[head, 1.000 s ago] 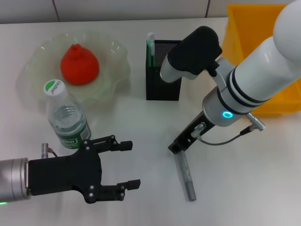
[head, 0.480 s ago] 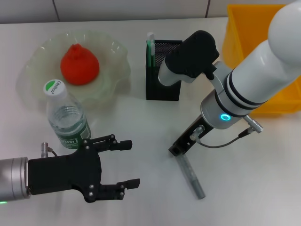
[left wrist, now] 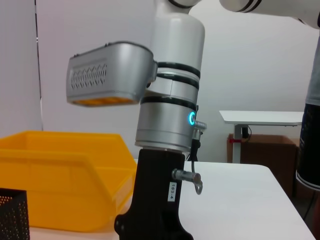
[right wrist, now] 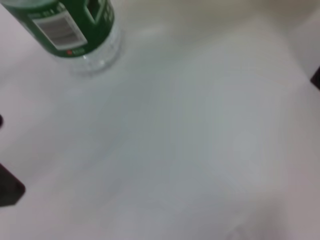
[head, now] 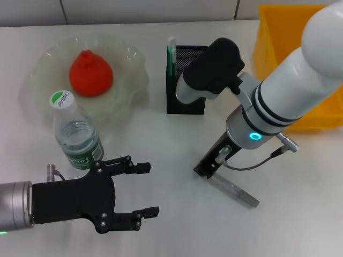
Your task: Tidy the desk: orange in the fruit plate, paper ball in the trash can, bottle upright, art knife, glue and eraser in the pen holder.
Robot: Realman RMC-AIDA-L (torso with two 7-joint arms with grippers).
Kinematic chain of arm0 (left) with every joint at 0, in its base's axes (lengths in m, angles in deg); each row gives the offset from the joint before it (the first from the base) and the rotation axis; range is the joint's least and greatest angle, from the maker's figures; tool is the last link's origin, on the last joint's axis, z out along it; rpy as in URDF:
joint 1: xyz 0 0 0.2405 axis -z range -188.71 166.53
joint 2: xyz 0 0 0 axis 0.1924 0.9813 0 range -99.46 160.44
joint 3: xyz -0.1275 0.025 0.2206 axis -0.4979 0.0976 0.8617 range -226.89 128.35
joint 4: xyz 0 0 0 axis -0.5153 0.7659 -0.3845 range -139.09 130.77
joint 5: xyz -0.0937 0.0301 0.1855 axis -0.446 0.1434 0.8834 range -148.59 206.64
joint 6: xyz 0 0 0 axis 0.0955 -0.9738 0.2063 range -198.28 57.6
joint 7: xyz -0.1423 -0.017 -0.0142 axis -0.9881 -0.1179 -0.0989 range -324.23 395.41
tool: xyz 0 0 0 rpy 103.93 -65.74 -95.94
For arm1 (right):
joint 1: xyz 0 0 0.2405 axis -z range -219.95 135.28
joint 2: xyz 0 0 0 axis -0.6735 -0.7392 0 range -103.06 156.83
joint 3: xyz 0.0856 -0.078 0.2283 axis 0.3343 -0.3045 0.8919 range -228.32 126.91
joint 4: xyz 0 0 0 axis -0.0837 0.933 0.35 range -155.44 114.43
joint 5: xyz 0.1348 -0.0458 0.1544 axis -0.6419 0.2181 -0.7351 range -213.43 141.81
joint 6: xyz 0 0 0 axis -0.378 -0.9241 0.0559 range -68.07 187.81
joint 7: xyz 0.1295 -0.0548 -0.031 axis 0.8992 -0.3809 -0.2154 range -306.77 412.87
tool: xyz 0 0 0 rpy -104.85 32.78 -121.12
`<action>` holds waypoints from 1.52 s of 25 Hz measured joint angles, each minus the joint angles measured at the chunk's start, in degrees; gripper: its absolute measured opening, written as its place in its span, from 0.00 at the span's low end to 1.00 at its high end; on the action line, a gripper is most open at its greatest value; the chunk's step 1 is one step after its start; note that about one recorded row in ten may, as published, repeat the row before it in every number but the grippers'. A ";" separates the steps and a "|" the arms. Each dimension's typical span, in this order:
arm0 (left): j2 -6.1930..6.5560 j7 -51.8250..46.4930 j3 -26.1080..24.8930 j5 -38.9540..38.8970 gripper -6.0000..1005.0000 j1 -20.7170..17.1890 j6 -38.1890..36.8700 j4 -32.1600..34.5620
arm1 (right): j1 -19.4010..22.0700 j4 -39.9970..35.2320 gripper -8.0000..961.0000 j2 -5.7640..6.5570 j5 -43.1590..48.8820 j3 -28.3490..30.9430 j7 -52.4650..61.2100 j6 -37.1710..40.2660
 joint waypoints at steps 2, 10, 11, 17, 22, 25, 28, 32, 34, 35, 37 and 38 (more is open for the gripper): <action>0.01 0.00 0.00 0.00 0.79 -0.05 -0.03 0.08 | 2.75 -5.47 0.15 0.29 0.36 1.52 -0.18 0.92; 0.03 0.00 -0.01 0.01 0.79 -0.22 0.01 0.18 | 16.43 -29.29 0.17 -0.22 -8.16 18.87 -13.97 -0.14; 0.03 0.00 -0.01 0.00 0.79 -0.21 0.02 0.21 | 16.43 -29.29 0.17 -0.22 -8.16 18.87 -13.97 -0.14; 0.03 0.00 -0.01 -0.01 0.79 -0.21 0.04 0.20 | 21.81 -23.95 0.19 0.08 -35.05 25.28 -41.30 -11.98; -0.04 0.00 -0.01 -0.01 0.79 -0.21 0.08 0.01 | 20.21 -7.29 0.21 0.13 -56.72 25.35 -68.88 -18.06; -0.06 0.00 -0.01 0.00 0.79 -0.21 0.16 -0.13 | 15.95 5.76 0.22 0.27 -68.42 25.61 -82.37 -18.42; -0.06 0.00 -0.01 0.00 0.79 -0.03 0.17 -0.14 | 11.45 17.45 0.22 0.33 -74.90 27.22 -90.93 -18.10; -0.07 0.00 -0.01 0.00 0.79 0.04 0.17 -0.14 | 4.36 33.17 0.24 0.32 -82.19 28.25 -101.90 -17.99; -0.07 0.00 -0.01 0.00 0.79 0.04 0.17 -0.14 | 3.31 35.41 0.24 0.32 -83.11 28.31 -103.00 -18.17; -0.06 0.00 -0.01 0.00 0.79 0.13 0.17 -0.14 | 2.10 37.78 0.24 0.32 -83.98 28.41 -103.92 -18.30; -0.06 0.00 -0.01 0.00 0.79 0.13 0.17 -0.14 | 0.50 41.11 0.25 0.32 -84.73 28.36 -104.65 -18.26; -0.06 0.00 -0.01 0.00 0.79 0.13 0.17 -0.14 | 0.50 41.11 0.25 0.32 -84.73 28.36 -104.65 -18.26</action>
